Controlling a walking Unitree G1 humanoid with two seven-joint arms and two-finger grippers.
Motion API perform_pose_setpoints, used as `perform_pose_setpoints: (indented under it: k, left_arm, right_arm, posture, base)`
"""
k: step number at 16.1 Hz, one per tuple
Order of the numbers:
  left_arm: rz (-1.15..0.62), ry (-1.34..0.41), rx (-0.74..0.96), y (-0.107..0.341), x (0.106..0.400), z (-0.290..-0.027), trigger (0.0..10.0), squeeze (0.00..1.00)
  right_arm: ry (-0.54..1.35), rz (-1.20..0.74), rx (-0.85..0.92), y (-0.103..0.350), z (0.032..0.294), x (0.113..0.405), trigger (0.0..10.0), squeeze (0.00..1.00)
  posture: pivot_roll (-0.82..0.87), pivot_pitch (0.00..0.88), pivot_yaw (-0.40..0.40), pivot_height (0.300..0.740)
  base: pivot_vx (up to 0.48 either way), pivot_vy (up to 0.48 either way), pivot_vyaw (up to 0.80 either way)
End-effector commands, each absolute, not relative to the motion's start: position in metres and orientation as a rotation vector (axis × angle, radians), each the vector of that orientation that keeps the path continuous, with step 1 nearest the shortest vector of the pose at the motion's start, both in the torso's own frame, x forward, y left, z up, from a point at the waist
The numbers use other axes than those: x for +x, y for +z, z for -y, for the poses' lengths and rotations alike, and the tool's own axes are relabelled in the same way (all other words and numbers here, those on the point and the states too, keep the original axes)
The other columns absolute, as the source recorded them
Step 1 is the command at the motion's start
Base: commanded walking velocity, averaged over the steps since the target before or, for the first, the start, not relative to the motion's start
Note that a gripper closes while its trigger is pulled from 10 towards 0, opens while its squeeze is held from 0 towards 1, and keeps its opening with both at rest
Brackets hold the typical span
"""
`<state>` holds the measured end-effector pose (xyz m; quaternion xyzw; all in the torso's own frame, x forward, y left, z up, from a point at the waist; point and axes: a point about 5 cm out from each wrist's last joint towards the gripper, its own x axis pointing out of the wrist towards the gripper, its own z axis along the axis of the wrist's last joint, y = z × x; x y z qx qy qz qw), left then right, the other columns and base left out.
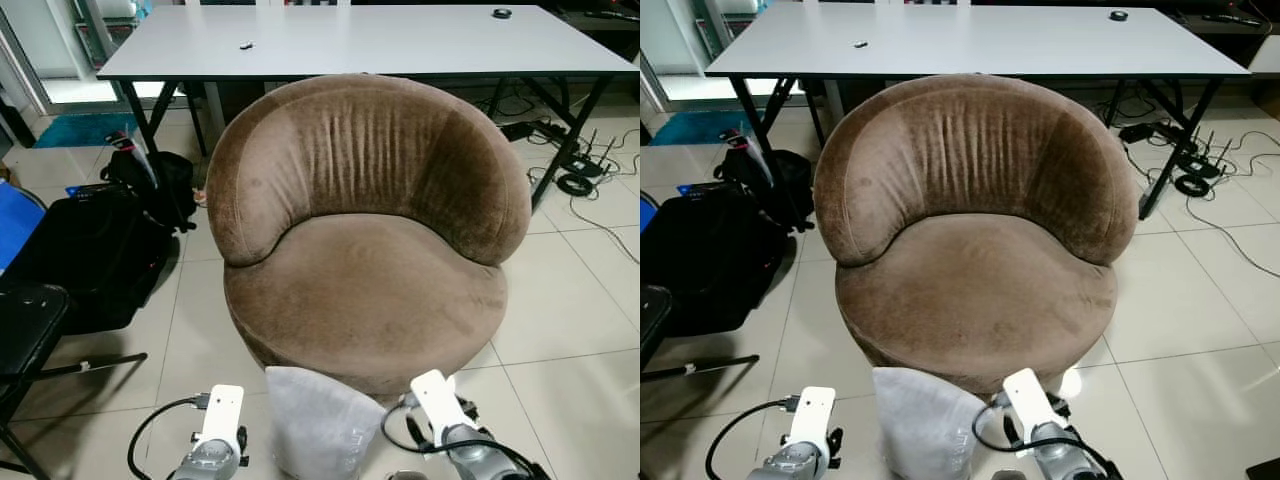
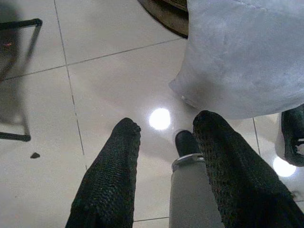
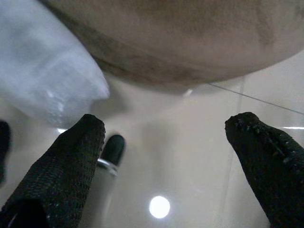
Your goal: Move the pillow to the sofa from floor
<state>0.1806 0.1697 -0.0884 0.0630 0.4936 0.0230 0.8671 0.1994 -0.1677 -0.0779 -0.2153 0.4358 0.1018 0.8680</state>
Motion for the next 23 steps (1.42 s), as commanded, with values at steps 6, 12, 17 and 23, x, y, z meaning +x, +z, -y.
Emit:
perform_pose_setpoints:
  k: [6, 12, 17, 23]
  left_arm:
    - [-1.043, 0.049, 0.144, -0.0897, 0.1778, -0.1697, 10.0, 0.00]
    - [-1.047, 0.051, 0.141, -0.0902, 0.1767, -0.1694, 10.0, 0.00]
    - [-1.048, 0.047, 0.144, -0.0902, 0.1767, -0.1693, 10.0, 0.00]
    - [-1.048, 0.048, 0.141, -0.0901, 0.1770, -0.1689, 10.0, 0.00]
  right_arm:
    - [0.284, -0.863, -0.426, -0.0758, 0.1648, 0.2011, 10.0, 0.67]
    - [0.303, -0.882, -0.456, -0.0768, 0.1660, 0.1998, 10.0, 0.72]
    - [0.330, -0.869, -0.521, -0.0758, 0.1660, 0.2016, 10.0, 0.71]
    - [0.348, -0.868, -0.516, -0.0756, 0.1651, 0.2020, 10.0, 0.71]
  posture:
    - [-0.17, 0.000, 0.051, 0.740]
    - [-0.17, 0.000, 0.048, 0.740]
    - [-0.17, 0.000, 0.048, 0.740]
    - [-0.17, 0.000, 0.052, 0.740]
  base:
    - [0.000, 0.000, 0.00]
    - [0.000, 0.000, 0.00]
    - [0.000, 0.000, 0.00]
    - [0.000, 0.000, 0.00]
